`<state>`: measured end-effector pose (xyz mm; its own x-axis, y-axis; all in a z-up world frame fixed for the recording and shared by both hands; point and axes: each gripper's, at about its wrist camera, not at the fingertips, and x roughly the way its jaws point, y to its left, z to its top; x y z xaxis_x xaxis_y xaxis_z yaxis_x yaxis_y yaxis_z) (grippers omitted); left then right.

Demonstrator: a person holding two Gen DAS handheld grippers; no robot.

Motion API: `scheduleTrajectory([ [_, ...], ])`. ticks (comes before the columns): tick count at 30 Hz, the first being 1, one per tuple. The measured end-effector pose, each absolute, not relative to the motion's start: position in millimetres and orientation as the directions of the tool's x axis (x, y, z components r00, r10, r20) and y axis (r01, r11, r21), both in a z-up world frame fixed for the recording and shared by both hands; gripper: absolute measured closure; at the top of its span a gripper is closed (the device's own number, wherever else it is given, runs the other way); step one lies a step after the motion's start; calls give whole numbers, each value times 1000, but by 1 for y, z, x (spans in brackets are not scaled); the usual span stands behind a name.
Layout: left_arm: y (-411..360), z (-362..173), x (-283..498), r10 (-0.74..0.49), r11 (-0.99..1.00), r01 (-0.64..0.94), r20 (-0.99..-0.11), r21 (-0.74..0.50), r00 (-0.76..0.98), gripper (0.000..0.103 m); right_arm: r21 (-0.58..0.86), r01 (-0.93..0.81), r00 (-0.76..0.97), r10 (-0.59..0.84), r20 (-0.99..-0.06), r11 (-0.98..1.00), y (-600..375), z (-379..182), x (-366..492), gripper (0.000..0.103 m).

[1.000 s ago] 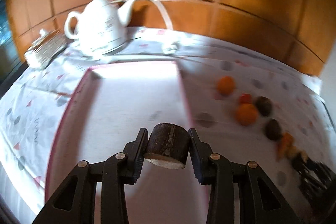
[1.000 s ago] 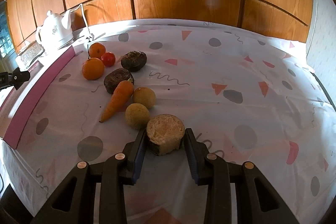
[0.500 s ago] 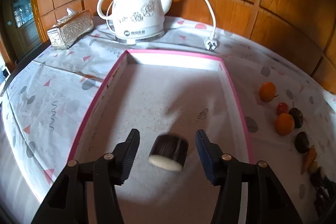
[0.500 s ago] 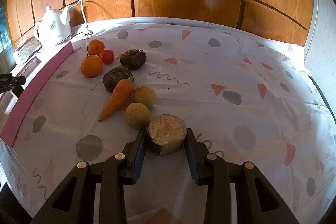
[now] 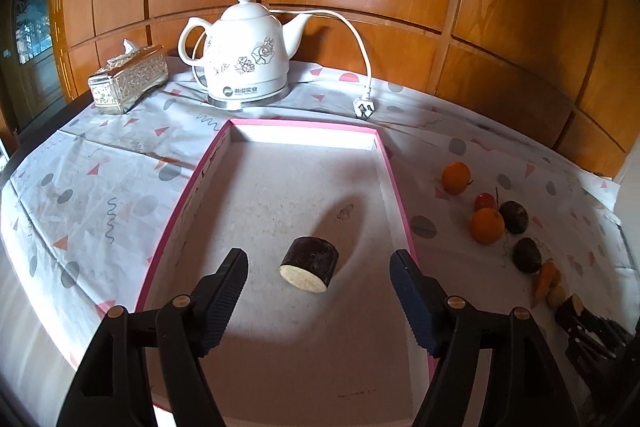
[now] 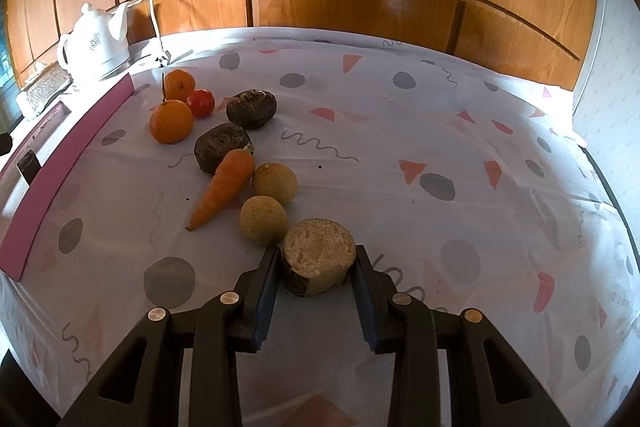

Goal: Organize fruits
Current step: 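Carry the dark cylinder into the pink tray and open the left tool while the right holds its piece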

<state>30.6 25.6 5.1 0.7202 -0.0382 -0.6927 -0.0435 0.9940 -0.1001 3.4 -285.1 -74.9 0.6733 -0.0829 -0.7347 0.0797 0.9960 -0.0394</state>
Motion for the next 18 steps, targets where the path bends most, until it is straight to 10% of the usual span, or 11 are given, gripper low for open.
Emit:
scheduleTrajectory([
  [18, 40, 2, 17, -15, 993, -72, -688, -98, 726, 28, 57, -178, 640, 159, -751, 982, -214, -51, 2, 68],
])
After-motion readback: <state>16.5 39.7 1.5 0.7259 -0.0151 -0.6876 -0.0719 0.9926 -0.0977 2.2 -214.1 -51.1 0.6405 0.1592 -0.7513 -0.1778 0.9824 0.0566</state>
